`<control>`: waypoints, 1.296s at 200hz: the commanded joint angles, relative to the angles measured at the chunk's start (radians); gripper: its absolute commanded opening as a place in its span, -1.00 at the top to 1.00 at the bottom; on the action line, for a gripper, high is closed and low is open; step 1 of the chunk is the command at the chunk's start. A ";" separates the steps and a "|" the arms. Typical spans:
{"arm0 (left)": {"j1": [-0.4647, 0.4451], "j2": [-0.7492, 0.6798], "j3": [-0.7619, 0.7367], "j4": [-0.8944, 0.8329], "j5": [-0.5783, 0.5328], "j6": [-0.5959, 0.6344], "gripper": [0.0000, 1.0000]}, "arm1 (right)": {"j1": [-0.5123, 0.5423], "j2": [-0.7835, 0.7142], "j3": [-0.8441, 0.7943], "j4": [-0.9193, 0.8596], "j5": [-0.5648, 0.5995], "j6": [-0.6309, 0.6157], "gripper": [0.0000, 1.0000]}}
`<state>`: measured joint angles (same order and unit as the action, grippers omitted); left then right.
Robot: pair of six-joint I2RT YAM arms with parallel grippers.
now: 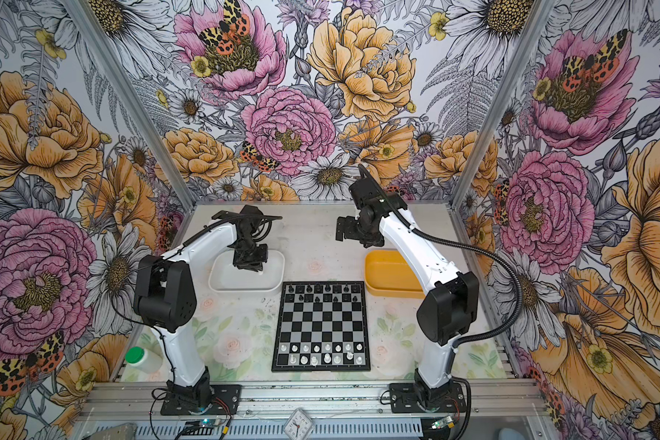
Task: Set up the chess pieces on the board
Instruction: 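Carry the white piece with the left gripper to the board's near edge, then lower the white piece onto the empty near-row corner square and open the left gripper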
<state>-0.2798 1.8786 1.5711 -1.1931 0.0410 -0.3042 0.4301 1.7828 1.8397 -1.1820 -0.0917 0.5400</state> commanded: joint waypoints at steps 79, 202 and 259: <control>-0.399 -0.504 -0.320 -0.036 -0.150 -0.395 0.79 | 0.131 -0.438 -0.400 0.076 -0.090 0.040 -0.95; -1.034 -0.681 -0.570 -0.034 -0.353 -0.978 0.80 | 0.174 -0.850 -0.658 -0.046 -0.148 0.088 -0.95; -1.078 -0.620 -0.603 -0.009 -0.367 -0.997 0.80 | 0.179 -0.889 -0.652 -0.105 -0.128 0.086 -0.95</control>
<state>-1.3502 1.2579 0.9985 -1.2243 -0.2935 -1.2591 0.6037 0.9142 1.1820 -1.2564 -0.2329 0.6136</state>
